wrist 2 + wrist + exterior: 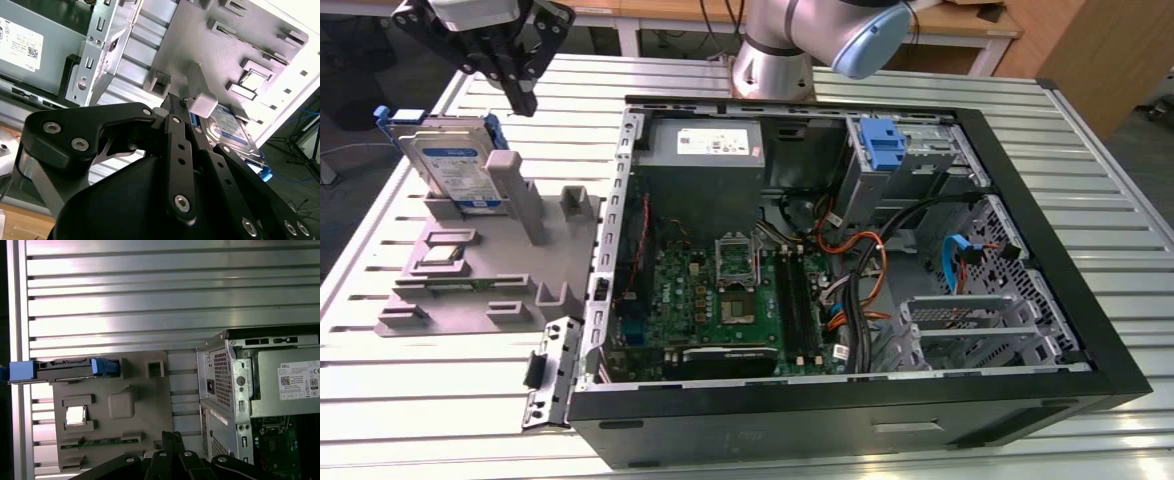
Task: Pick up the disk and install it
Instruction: 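Reach for the disk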
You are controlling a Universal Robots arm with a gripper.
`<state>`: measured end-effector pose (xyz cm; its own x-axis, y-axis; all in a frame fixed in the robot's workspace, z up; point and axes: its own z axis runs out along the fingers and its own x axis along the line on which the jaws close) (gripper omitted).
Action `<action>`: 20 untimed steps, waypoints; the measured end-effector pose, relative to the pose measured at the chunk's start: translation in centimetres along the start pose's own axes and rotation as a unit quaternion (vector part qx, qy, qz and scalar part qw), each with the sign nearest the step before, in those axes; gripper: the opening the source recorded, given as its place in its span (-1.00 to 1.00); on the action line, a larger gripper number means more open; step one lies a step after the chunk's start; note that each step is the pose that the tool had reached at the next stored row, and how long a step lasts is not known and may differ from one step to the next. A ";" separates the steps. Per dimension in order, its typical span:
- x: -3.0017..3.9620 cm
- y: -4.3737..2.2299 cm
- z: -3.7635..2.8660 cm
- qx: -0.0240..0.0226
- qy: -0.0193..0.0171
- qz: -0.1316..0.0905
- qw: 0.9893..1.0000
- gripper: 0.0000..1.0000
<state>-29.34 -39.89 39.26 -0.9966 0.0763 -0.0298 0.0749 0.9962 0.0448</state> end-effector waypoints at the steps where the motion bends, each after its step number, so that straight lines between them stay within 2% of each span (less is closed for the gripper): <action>1: 0.19 -0.01 0.00 0.000 0.000 0.000 1.000 -0.80; 4: 0.59 -0.04 -0.02 0.000 0.000 0.000 1.000 -0.80; 15: 0.67 -0.05 -0.03 0.000 0.000 0.000 1.000 -0.80; 20: 1.28 -0.10 -0.03 0.000 0.000 0.000 1.000 -0.80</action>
<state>-30.63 -39.90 39.25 -0.9966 0.0762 -0.0301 0.0748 0.9962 0.0448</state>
